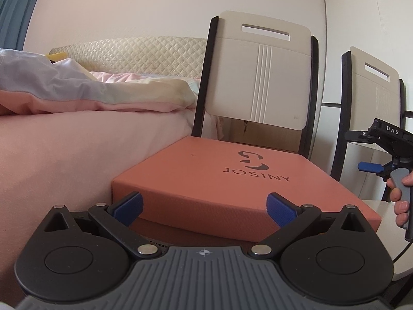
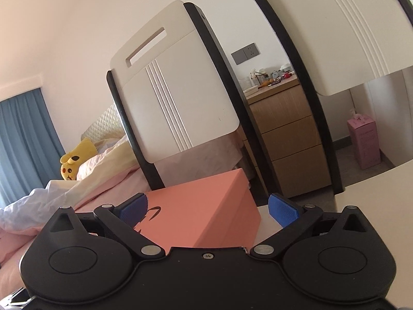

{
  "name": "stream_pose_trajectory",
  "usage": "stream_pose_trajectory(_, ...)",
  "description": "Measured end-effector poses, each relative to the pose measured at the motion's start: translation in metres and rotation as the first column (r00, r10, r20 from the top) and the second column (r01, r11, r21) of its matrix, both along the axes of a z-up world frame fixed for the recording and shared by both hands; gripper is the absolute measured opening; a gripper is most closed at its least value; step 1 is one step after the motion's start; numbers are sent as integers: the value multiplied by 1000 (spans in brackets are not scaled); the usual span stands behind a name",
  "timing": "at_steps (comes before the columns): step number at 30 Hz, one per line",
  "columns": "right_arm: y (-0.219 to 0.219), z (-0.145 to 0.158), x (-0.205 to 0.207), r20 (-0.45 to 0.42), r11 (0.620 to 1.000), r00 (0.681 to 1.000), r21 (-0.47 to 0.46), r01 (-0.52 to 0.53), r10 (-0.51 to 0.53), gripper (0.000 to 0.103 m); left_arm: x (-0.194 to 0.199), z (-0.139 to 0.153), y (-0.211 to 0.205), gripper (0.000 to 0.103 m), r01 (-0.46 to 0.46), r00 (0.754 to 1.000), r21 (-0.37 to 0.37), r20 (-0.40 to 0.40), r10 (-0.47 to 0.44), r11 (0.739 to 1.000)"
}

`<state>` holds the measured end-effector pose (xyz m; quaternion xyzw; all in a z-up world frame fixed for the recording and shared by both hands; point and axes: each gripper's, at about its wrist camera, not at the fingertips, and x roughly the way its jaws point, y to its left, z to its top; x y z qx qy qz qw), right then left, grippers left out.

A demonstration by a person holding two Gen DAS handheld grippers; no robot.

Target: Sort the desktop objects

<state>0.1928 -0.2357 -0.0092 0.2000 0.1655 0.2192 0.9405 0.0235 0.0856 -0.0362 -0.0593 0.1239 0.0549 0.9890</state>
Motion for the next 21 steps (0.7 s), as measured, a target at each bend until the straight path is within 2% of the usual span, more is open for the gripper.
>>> stream_pose_trajectory(7, -12, 7, -43, 7, 996, 999, -84, 36, -36, 101, -7, 1, -12, 102, 5, 1000, 49, -3, -5, 999)
stream_pose_trajectory(21, -23, 18, -121, 55, 972, 991, -192, 132, -123, 101, -39, 19, -32, 102, 66, 997, 58, 37, -68, 996)
